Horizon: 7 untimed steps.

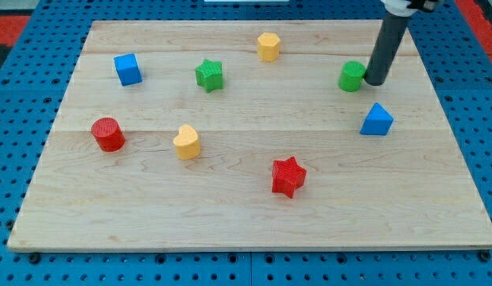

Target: Push the green circle to the bottom right diagonal to the yellow hexagon

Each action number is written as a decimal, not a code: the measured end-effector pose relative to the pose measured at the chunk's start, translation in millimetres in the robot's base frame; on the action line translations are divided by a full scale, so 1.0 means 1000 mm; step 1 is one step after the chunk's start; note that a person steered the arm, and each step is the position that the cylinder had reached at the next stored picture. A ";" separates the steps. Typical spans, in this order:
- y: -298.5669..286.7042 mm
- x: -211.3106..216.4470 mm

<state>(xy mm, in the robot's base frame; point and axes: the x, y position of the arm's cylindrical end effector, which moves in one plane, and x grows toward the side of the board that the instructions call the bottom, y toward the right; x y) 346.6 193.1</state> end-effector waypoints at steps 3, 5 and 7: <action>-0.054 0.000; -0.063 0.000; -0.027 -0.001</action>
